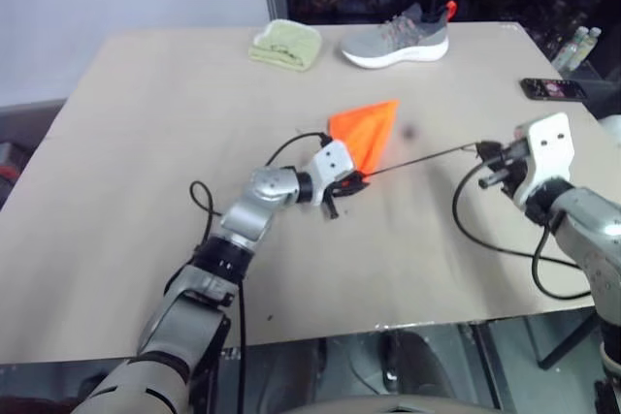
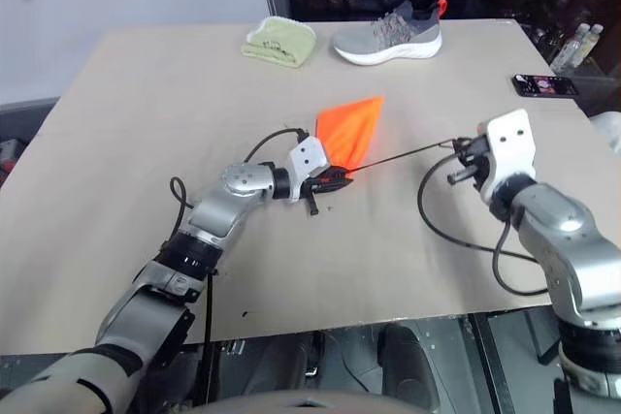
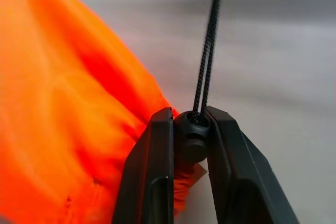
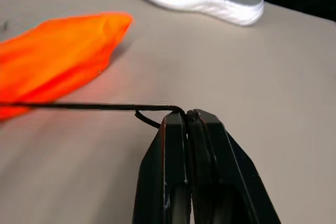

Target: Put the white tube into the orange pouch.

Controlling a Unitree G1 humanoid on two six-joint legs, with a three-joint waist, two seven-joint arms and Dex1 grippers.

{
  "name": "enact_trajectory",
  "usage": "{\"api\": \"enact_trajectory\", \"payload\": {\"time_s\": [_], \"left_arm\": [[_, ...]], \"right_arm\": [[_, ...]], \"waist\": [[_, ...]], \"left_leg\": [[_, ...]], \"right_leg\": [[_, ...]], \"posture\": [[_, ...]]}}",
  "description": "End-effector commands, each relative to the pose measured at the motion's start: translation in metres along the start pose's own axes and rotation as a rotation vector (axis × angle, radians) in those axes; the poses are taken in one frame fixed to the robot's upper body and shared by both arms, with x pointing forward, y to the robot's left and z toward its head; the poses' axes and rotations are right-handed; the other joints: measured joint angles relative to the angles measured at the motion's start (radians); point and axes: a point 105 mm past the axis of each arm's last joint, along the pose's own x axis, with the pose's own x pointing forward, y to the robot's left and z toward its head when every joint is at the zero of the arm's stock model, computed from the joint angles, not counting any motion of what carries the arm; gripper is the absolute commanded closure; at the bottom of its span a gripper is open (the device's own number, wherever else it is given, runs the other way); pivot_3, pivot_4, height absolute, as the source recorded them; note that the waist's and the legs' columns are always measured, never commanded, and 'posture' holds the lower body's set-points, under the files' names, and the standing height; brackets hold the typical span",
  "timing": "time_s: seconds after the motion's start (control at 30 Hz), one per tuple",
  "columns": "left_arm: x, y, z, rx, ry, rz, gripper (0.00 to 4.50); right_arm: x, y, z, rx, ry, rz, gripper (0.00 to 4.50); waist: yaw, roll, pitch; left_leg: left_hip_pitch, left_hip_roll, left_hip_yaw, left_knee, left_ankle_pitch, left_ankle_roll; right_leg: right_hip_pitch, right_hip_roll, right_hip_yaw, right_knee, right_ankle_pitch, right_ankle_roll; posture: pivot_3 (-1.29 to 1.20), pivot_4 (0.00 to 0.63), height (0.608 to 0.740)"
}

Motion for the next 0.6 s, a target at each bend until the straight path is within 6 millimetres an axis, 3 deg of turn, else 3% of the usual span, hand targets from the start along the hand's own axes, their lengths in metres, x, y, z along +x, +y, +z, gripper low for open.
{"api": "enact_trajectory", "payload": {"time_s": [0.03,0.13,0.17,0.23,0.43,0.6], "left_arm": [[-0.027,0.004,0.029,-0.068,-0.139,0.011,2.14],[-0.064,0.005,0.028,-0.143,-0.156,0.024,0.5],[-0.08,0.003,0.023,-0.166,-0.146,0.03,0.15],[-0.1,0.001,0.019,-0.192,-0.137,0.049,0.0],[-0.155,0.005,0.006,-0.22,-0.115,0.211,0.0],[-0.185,0.007,0.002,-0.266,-0.094,0.302,0.0]], "right_arm": [[-0.021,-0.002,0.0,-0.097,0.004,0.015,3.11],[-0.042,0.003,-0.011,-0.117,0.034,0.085,1.53],[-0.052,0.003,-0.015,-0.121,0.045,0.102,1.16],[-0.065,0.002,-0.019,-0.126,0.058,0.123,0.12],[-0.104,0.004,-0.011,-0.117,0.034,0.223,0.05],[-0.119,-0.001,-0.008,-0.163,0.063,0.25,0.05]], "waist": [[-0.002,0.0,0.0],[-0.009,0.0,0.0],[-0.01,0.001,0.0],[-0.011,0.001,-0.001],[0.001,0.0,-0.001],[0.01,-0.003,-0.003]], "left_leg": [[-0.001,0.001,0.0,0.0,0.0,0.0],[-0.001,0.002,0.0,0.0,0.0,0.0],[-0.001,0.003,0.001,0.0,0.0,0.0],[0.0,0.004,0.001,-0.002,0.0,0.0],[0.001,0.005,0.001,-0.002,0.0,0.0],[0.001,0.005,0.002,-0.001,0.0,-0.001]], "right_leg": [[-0.001,0.0,0.0,-0.001,0.0,0.0],[-0.002,0.0,0.0,0.0,0.0,0.0],[-0.002,0.001,0.001,0.0,0.0,0.0],[-0.002,0.002,0.001,0.001,0.0,0.0],[-0.001,0.001,0.0,-0.001,-0.002,-0.004],[0.0,0.001,0.0,-0.001,-0.003,-0.004]], "posture": [[0.0,0.15,0.74],[0.0,0.15,0.74],[0.0,0.15,0.74],[0.0,0.15,0.74],[0.0,0.15,0.74],[0.0,0.15,0.74]]}}
